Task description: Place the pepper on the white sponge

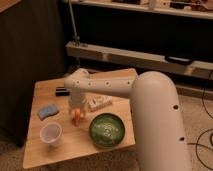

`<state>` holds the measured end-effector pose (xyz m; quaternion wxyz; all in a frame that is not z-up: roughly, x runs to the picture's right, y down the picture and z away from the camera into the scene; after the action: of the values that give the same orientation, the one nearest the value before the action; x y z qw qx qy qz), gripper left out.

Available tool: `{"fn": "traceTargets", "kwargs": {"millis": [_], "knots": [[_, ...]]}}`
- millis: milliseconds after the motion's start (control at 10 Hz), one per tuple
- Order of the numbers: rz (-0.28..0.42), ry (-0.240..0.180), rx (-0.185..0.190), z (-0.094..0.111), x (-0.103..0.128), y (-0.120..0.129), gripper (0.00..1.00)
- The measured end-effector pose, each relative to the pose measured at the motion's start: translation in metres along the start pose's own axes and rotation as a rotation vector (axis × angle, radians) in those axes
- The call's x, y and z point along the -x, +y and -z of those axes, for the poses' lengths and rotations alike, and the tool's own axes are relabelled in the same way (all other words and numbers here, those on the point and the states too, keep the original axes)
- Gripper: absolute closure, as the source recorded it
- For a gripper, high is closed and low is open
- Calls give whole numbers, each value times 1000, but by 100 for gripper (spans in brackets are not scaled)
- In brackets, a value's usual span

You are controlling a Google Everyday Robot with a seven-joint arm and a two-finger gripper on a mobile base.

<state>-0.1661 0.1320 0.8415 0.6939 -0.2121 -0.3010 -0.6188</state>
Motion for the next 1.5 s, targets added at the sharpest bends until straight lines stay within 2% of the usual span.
{"fn": "traceTargets", "kwargs": {"millis": [600, 1100, 1500], "knots": [[7, 6, 23, -22, -5, -6, 43], [-22, 22, 27, -38, -28, -15, 43], [-44, 69, 61, -29, -56, -6, 43]]}}
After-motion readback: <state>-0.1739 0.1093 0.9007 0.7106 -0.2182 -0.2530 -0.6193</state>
